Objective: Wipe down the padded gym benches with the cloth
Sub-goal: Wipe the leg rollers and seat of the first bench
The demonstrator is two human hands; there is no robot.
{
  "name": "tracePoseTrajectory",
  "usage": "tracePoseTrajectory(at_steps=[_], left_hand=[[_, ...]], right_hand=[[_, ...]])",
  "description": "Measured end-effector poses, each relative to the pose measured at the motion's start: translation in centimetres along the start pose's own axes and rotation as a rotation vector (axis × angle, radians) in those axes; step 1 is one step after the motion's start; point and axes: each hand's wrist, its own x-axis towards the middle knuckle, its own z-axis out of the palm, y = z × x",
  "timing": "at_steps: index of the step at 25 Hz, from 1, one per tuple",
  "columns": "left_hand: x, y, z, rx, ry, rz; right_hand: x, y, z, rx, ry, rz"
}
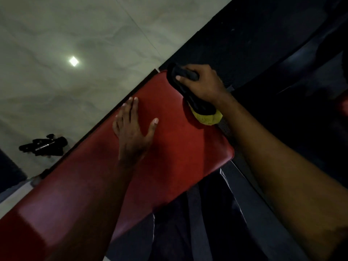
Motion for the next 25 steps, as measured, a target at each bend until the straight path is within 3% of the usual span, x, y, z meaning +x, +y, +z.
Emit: tracePoseTrajectory(at_steps=[6,12,18,22,25], left_hand=[[-0.3,-1.4,-1.0,-0.090,-0.060,-0.054],[-0.5,-2.6,-1.3,-0.193,-0.087,-0.087],[-2.6,-5.9,-2.6,-0.153,-0.065,-0.202],[-2.4,-6.8,-2.9,-0.179,-0.108,-0.203],[-2.3,-6.4,-2.8,-0.194,-0.103,-0.214]], right_hand=[[1.6,-2.5,-0.2,-0.096,-0.037,-0.003],[6.0,-7.7,0.1,-0.683,-0.268,-0.240],[6.5,-12.2,6.8,-1.006,-0.575,-0.476],[8.9,-13.1,5.9,-1.014,-0.627,-0.173],[8.8,-12.7,5.0,-0.978,-0.538,-0.020]])
